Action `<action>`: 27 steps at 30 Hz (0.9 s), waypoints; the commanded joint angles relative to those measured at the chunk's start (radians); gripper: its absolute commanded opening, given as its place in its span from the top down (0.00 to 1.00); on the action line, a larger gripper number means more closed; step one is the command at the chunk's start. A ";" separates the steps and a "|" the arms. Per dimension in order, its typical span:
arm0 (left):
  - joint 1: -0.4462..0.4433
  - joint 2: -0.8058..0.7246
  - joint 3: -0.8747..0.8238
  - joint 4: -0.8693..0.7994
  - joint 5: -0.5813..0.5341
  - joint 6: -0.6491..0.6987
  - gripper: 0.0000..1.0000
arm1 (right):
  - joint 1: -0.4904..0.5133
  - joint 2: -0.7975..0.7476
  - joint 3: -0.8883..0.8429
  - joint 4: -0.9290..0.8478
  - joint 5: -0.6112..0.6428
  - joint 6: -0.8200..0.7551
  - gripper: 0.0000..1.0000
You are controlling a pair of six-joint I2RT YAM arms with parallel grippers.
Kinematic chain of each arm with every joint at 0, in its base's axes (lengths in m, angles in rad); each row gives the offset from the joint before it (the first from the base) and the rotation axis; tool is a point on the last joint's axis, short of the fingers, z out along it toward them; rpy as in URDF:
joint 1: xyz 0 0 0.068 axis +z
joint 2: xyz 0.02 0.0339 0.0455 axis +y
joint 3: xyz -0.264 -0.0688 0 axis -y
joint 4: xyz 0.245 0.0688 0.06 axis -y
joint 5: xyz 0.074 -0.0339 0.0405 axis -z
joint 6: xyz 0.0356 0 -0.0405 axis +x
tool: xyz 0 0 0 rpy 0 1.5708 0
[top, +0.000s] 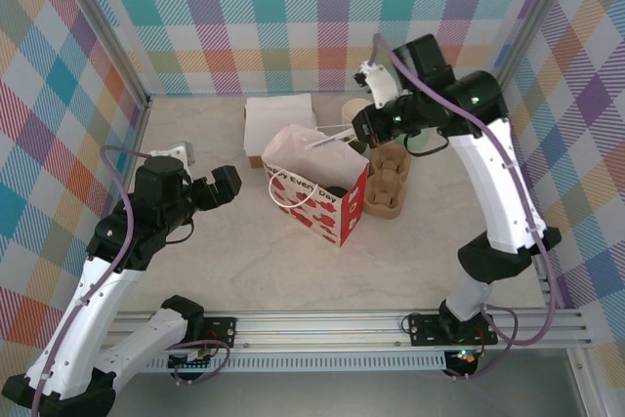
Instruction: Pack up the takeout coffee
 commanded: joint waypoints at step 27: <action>-0.002 -0.012 -0.017 0.009 0.020 -0.020 0.00 | 0.130 0.329 0.037 0.044 0.013 -0.042 0.75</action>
